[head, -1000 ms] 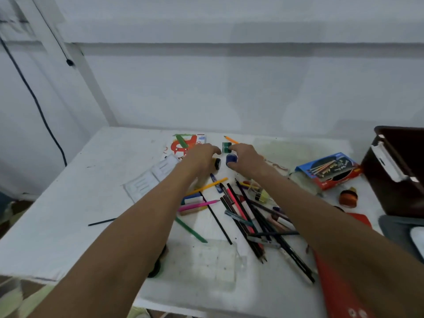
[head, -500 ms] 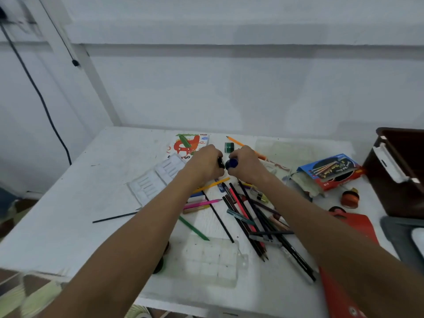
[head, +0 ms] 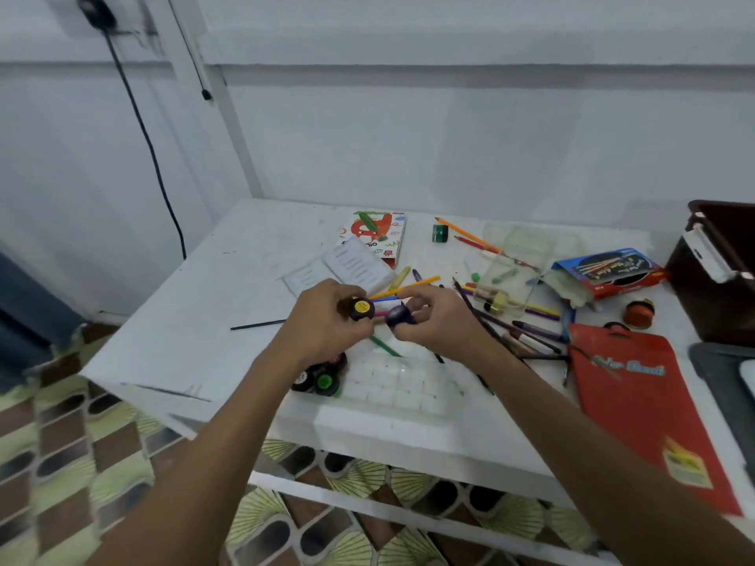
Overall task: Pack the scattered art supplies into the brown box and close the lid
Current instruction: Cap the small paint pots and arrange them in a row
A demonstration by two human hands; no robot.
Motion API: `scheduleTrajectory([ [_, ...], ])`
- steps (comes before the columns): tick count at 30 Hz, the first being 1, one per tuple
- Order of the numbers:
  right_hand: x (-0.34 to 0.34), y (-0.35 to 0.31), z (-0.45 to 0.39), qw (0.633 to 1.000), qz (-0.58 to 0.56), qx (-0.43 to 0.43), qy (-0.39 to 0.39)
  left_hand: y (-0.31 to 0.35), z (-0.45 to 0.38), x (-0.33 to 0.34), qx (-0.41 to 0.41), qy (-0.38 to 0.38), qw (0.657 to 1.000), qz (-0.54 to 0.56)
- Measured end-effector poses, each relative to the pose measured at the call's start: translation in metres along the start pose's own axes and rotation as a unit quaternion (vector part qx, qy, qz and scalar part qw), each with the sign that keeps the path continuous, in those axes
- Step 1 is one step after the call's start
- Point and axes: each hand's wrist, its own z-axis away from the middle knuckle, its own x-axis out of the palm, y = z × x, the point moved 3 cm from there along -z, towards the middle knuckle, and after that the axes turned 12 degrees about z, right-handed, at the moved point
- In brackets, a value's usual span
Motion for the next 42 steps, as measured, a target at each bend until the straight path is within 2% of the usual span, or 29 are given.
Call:
scheduleTrajectory([
  [9, 0.035, -0.005, 0.04, 0.986, 0.137, -0.087, -0.026, -0.027, 0.031, 0.005, -0.002, -0.067, 0.997, -0.035],
  [16, 0.047, 0.003, 0.043, 0.973, 0.222, -0.057, -0.03, -0.03, 0.031, 0.014, -0.001, -0.099, 0.989, -0.111],
  [21, 0.047, 0.002, 0.044, 0.975, 0.214, -0.053, -0.028, -0.035, 0.028, 0.02, 0.026, -0.095, 0.981, -0.165],
  [29, 0.05, 0.001, 0.043, 0.972, 0.225, -0.06, -0.024, -0.037, 0.024, 0.022, 0.02, -0.116, 0.976, -0.186],
  [38, 0.053, 0.003, 0.04, 0.965, 0.239, -0.104, -0.02, -0.034, 0.023, 0.023, 0.013, -0.125, 0.981, -0.146],
  [42, 0.05, 0.006, 0.044, 0.962, 0.248, -0.113, 0.007, -0.035, 0.023, 0.024, 0.008, -0.12, 0.981, -0.153],
])
